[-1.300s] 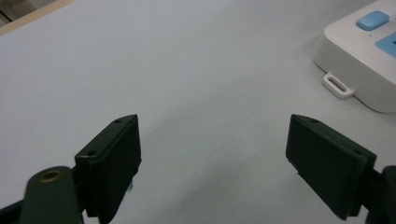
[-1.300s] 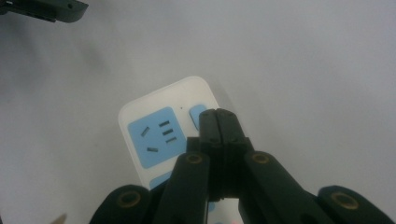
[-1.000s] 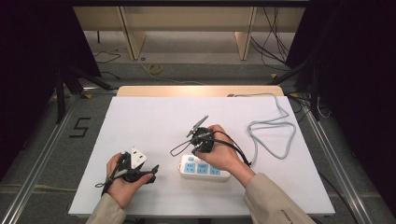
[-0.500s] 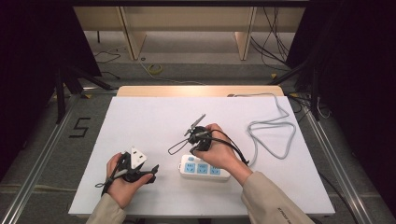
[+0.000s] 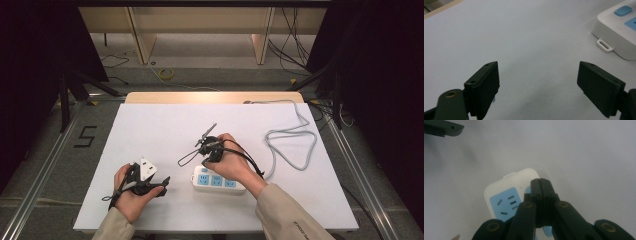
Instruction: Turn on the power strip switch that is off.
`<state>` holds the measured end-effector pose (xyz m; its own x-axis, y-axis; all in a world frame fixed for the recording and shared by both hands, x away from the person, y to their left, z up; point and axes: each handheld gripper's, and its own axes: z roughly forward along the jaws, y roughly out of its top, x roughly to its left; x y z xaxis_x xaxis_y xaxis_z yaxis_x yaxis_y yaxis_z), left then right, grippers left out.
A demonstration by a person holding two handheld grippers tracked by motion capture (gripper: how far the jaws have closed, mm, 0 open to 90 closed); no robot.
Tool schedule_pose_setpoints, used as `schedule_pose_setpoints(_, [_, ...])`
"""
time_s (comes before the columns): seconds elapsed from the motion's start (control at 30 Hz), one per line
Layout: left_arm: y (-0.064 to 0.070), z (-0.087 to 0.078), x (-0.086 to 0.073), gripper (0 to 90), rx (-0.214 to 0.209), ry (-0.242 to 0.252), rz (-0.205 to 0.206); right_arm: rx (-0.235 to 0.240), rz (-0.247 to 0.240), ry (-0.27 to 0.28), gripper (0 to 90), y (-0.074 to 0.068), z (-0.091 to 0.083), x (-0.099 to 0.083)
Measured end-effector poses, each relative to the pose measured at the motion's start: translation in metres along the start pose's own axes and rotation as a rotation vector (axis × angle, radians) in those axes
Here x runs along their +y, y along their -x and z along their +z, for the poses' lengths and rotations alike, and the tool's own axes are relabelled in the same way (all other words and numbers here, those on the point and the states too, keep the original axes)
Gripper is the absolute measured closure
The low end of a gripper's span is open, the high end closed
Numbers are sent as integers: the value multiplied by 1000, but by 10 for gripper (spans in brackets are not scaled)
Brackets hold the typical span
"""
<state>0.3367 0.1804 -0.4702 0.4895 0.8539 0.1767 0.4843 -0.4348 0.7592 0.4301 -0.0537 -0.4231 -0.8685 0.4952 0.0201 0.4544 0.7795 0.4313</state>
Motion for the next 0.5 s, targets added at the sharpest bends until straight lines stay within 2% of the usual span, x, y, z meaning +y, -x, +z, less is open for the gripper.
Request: schedule_pose_setpoints(0.5, [0, 0, 0, 178, -1, 1, -1, -1, -3, -21, 900, -1, 8, 3])
